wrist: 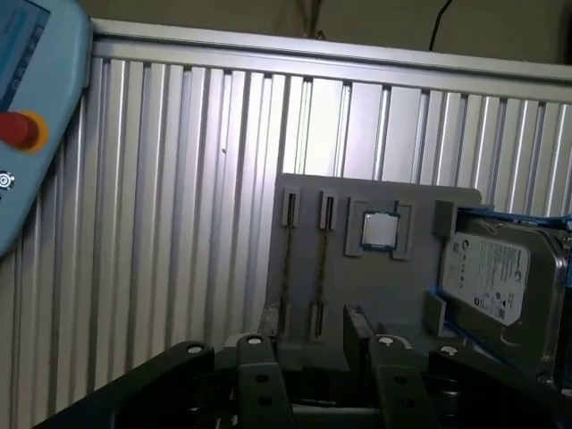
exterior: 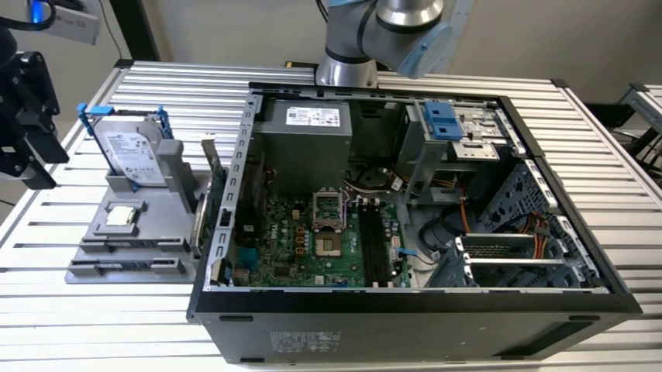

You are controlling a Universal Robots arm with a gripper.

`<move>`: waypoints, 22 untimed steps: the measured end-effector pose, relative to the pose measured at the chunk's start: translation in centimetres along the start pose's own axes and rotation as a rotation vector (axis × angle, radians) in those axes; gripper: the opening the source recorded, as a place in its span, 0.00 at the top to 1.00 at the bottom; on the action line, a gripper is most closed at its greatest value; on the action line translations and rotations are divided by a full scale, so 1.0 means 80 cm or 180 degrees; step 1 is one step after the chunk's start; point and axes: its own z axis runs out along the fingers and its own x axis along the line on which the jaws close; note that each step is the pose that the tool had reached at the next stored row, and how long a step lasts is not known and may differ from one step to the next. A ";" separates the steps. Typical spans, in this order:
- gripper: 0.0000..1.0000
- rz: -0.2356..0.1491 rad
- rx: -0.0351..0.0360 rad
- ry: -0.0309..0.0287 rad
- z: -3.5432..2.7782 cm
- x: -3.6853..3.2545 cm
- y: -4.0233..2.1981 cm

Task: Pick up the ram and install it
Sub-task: 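Pick up the ram and move it above insertion slot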

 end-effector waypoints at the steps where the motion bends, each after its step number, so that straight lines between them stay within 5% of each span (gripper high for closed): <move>1: 0.00 0.0007 0.0000 0.0000 0.0017 -0.0009 0.0001; 15: 0.00 0.0078 -0.0004 0.0000 0.0264 -0.0065 -0.0007; 17: 0.00 0.0079 0.0016 0.0002 0.0290 -0.0077 -0.0006; 20: 0.00 0.0079 0.0076 0.0006 0.0319 -0.0090 0.0010; 22: 0.00 0.0097 0.0078 0.0008 0.0352 -0.0106 0.0015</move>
